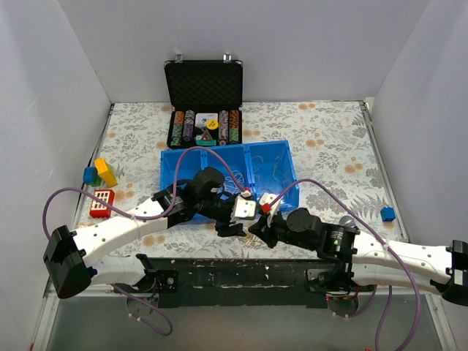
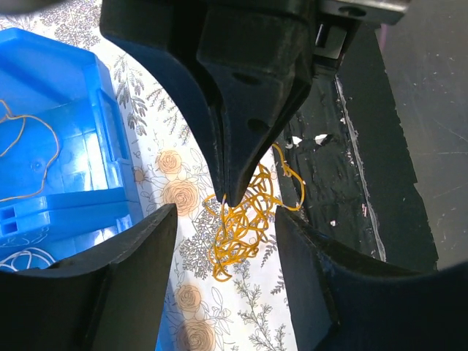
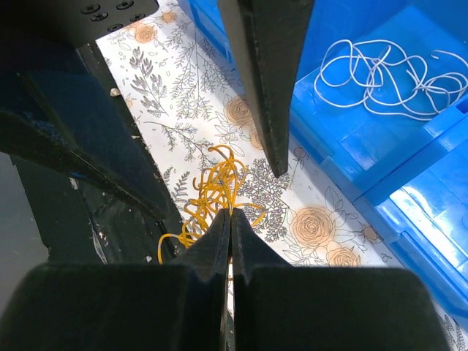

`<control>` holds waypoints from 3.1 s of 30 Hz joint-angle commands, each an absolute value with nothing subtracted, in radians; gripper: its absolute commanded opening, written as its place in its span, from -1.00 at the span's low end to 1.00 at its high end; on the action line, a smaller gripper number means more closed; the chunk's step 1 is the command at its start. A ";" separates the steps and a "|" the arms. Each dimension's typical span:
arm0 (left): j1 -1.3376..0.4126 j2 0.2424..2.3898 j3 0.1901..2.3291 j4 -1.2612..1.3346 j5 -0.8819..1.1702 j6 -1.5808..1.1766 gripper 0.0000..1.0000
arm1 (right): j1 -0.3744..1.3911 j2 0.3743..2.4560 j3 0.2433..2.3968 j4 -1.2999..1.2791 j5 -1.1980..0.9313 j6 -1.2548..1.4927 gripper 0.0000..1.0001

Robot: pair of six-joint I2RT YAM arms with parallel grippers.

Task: Untangle the cables

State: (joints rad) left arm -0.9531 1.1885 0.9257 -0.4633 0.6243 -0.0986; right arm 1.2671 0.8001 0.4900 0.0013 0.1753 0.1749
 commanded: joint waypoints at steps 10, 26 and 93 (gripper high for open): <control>-0.959 1.175 0.890 -0.394 0.611 -0.117 -0.20 | 1.266 0.762 0.542 0.090 0.153 0.184 -0.97; -0.959 1.164 0.873 -0.296 0.513 -0.170 -1.00 | 1.266 0.687 0.534 0.054 0.205 0.224 -0.41; -0.844 1.242 1.600 -0.120 0.544 -0.713 -1.00 | 1.266 0.643 0.268 -0.032 0.330 0.483 -0.61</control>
State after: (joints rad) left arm -0.8631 1.2755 1.4570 -0.2428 0.5640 -0.7467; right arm 1.2633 0.5945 0.2676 0.1646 0.4110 0.4702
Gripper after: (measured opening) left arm 0.014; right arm 0.064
